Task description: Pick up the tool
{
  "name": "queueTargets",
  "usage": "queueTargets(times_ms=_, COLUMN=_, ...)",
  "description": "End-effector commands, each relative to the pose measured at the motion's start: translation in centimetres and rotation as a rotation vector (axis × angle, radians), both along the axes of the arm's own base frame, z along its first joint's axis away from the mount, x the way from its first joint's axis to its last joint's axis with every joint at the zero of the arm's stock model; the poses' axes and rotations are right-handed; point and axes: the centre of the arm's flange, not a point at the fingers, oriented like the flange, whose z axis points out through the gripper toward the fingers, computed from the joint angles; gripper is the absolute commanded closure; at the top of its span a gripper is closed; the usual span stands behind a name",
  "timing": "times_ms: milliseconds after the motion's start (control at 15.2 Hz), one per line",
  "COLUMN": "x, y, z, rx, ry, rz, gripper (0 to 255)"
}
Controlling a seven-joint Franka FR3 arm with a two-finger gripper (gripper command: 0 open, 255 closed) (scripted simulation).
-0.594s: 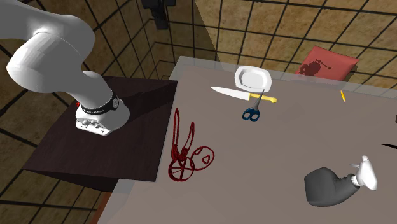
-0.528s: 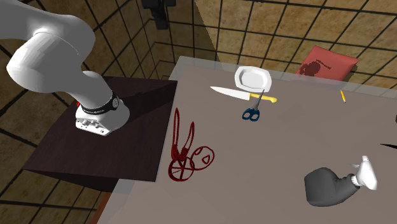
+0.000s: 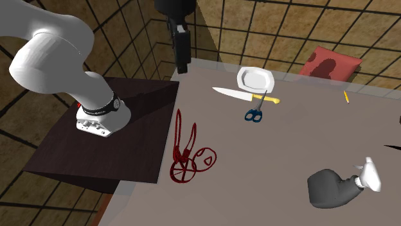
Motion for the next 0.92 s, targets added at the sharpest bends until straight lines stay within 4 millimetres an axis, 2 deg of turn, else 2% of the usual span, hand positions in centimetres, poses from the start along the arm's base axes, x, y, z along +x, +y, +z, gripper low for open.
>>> queueTargets(times_ms=0, x=1.1, y=-0.7, z=-2.6, rx=-0.003, ry=0.034, rz=0.096, gripper=0)
queueTargets(times_ms=858, x=5.4, y=-1.9, z=-20.0, rx=-0.027, ry=0.253, rz=0.686, gripper=0)
